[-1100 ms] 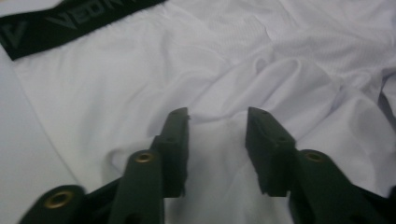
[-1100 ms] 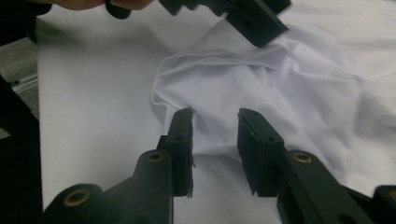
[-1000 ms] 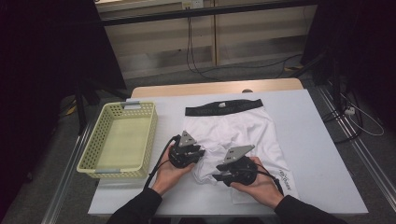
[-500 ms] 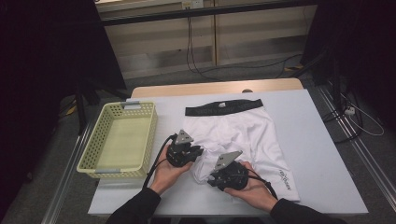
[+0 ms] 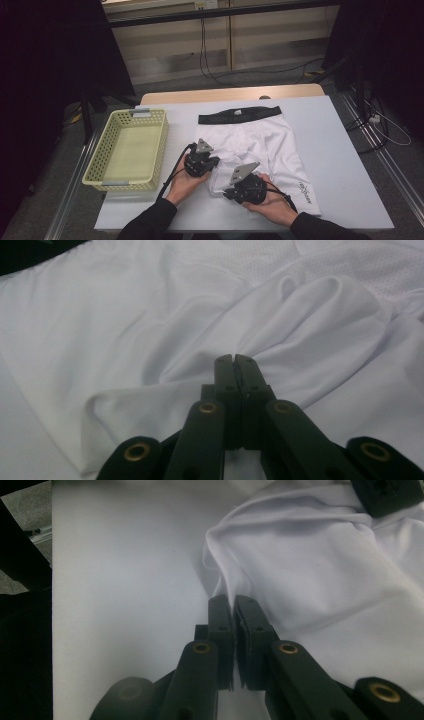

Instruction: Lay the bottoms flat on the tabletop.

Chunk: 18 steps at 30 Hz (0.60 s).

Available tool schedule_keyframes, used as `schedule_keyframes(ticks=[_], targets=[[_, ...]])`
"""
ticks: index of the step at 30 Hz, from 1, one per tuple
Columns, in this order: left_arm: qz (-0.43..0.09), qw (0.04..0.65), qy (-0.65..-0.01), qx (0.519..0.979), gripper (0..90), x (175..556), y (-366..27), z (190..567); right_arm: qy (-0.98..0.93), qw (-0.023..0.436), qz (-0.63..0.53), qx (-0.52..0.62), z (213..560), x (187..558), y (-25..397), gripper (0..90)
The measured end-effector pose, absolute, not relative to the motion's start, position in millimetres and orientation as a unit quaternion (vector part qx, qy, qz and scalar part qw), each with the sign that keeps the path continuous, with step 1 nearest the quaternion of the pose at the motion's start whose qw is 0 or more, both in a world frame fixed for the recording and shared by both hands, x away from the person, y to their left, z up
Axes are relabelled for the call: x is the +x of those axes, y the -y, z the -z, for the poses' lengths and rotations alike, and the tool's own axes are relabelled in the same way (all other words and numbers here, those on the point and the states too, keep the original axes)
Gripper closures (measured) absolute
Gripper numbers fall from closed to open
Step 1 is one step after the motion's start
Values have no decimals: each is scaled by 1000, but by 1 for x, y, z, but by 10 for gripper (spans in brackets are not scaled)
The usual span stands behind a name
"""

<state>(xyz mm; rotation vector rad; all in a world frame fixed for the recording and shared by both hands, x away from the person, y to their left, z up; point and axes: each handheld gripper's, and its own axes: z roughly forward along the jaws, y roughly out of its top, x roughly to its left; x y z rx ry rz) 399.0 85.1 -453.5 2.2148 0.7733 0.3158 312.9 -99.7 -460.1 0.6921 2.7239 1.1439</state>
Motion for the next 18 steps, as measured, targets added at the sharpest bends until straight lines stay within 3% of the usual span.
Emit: schedule_keyframes(ticks=[8, 18], targets=[[-110, 395, -282, 867, 900, 373, -105, 436, -898, 54, -369, 232, 456, 309, 113, 878], [-108, 408, -289, 859, 900, 328, -156, 423, -904, 53, -363, 221, 452, 289, 125, 878]])
